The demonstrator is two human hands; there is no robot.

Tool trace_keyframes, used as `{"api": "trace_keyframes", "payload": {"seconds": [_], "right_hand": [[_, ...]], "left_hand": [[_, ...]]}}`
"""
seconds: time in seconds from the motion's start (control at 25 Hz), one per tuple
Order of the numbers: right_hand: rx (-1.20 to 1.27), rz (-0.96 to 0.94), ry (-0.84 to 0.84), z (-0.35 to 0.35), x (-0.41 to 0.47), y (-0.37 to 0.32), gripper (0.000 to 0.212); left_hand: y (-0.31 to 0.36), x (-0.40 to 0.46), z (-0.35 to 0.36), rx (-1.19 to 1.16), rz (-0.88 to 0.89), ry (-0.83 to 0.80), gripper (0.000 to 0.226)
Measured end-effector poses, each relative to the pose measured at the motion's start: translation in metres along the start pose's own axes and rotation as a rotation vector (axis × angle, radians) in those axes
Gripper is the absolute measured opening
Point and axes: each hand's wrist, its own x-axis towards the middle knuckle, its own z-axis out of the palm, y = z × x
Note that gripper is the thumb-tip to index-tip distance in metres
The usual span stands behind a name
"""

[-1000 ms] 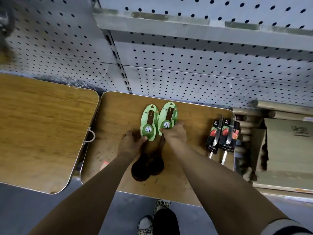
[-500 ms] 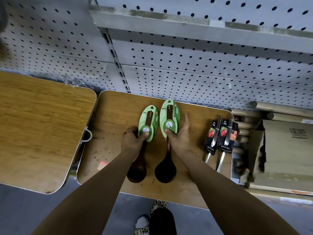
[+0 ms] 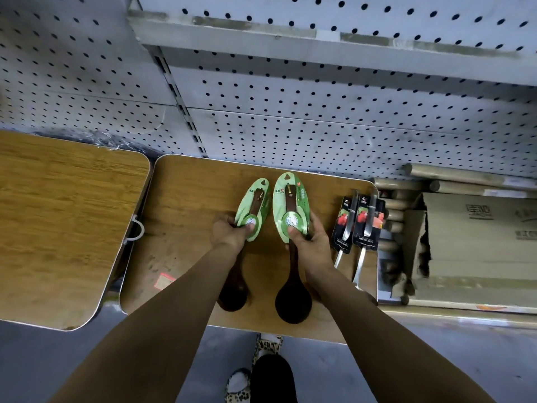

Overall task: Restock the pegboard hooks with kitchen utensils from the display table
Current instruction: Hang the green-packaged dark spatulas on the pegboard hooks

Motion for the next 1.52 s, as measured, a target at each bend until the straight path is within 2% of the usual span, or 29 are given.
{"api": "trace_keyframes", "payload": {"seconds": [0.28, 0.4, 0.56, 0.72, 0.84, 0.96, 1.2, 1.44, 1.52], "right_hand": [[0.074, -0.051, 0.098, -0.044, -0.071, -0.018, 0.059], [0.116, -0.114, 0.159, -0.073, -0.124, -0.035, 0.045], [0.189, -0.26, 0.276, -0.118, -0.207, -0.066, 0.034], [0.198, -0.43, 0.284, -0.169, -0.269, -0.1, 0.017], [0.24, -0.525, 0.293, -0.21, -0.301, -0.123, 0.021], [0.269, -0.59, 0.291, -0.256, -0.315, -0.143, 0.035], [0.278, -0.651, 0.247, -0.36, -0.327, -0.167, 0.027], [0.249, -0.632, 0.259, -0.461, -0.307, -0.187, 0.033], [0.286, -0.611, 0.237, -0.479, -0.302, -0.195, 0.026]], "left_hand": [[0.017, -0.093, -0.024, -0.172, 0.345, -0.192, 0.029], [0.032, -0.152, -0.038, -0.199, 0.469, -0.27, 0.021], [0.055, -0.243, -0.053, -0.229, 0.592, -0.366, 0.019], [0.079, -0.322, -0.056, -0.266, 0.698, -0.428, 0.017], [0.095, -0.383, -0.046, -0.29, 0.794, -0.48, 0.016], [0.112, -0.432, -0.026, -0.325, 0.852, -0.533, 0.011], [0.139, -0.506, 0.042, -0.299, 0.88, -0.511, 0.016], [0.167, -0.568, 0.117, -0.452, 0.865, -0.474, 0.014], [0.175, -0.579, 0.134, -0.476, 0.826, -0.45, 0.014]]}}
